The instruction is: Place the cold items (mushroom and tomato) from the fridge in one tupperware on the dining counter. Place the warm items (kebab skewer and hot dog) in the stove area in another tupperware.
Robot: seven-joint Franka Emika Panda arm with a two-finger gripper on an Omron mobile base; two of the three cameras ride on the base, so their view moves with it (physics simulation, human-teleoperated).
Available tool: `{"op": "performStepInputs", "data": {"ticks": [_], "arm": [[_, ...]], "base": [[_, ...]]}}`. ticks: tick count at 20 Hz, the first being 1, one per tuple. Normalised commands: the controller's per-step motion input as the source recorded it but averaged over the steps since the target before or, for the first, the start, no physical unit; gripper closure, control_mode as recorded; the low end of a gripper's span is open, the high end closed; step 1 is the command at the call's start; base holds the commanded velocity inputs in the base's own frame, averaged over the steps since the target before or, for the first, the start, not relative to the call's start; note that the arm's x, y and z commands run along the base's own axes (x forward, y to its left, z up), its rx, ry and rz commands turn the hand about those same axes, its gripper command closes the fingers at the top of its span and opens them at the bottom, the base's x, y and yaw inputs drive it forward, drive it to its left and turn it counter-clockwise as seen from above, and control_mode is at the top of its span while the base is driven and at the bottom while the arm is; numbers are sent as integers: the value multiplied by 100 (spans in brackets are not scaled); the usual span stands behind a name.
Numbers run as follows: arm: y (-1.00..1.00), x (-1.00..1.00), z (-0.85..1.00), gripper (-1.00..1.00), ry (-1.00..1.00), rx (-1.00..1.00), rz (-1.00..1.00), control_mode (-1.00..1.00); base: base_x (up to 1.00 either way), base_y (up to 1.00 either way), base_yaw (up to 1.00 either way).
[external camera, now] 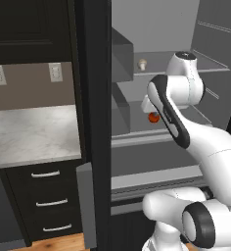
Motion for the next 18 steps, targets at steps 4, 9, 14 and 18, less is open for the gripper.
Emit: {"op": "performStepInputs", "data": {"ticks": [4, 9, 14, 18], "arm": [[-8, -5, 7, -100, -7, 8, 0, -100], [-18, 0, 65, -100, -31, 22, 1, -100], [-1, 4, 91, -100, -13, 2, 0, -100], [0, 12, 80, -100, -2, 0, 0, -100]], "base": [[0, 0, 0], [0, 0, 0], [0, 0, 0], [0, 0, 0]]}}
